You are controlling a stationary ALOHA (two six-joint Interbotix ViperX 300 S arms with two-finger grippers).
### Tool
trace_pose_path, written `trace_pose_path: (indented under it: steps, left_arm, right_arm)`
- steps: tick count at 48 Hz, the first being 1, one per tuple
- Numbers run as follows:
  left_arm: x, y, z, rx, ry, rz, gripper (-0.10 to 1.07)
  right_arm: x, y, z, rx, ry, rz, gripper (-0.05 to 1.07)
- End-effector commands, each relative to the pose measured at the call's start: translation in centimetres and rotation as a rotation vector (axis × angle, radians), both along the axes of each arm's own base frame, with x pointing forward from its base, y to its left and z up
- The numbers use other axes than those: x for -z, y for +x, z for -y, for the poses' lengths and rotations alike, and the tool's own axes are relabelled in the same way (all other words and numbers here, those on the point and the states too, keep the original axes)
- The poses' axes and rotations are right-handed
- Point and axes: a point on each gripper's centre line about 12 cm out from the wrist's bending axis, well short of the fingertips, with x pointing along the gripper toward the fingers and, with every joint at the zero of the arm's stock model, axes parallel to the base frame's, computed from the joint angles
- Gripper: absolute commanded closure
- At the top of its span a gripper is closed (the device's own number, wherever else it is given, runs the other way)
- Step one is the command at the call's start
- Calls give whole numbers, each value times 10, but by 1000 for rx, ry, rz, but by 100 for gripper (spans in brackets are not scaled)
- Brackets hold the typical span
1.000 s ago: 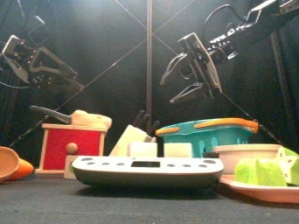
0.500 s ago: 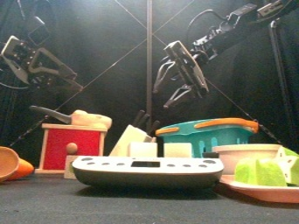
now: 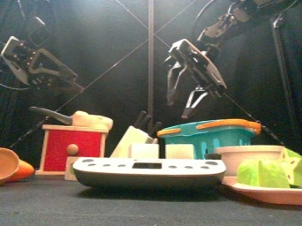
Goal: Grab rice
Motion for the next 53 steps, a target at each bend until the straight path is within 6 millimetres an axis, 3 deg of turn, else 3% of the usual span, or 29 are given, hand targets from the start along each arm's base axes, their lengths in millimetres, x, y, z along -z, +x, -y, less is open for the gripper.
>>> trace_pose_path:
  steps: [1,21,53]
  left_arm:
    - [-5,3,-1,-1,1,14,2]
    - [-4,3,0,1,-1,12,2]
    - [-2,4,2,40,83,-34,2]
  right_arm:
    - [-8,0,-13,14,37,41,17]
    - [22,6,-28,130,55,-82,17]
    - [34,29,-38,258,60,-135,15]
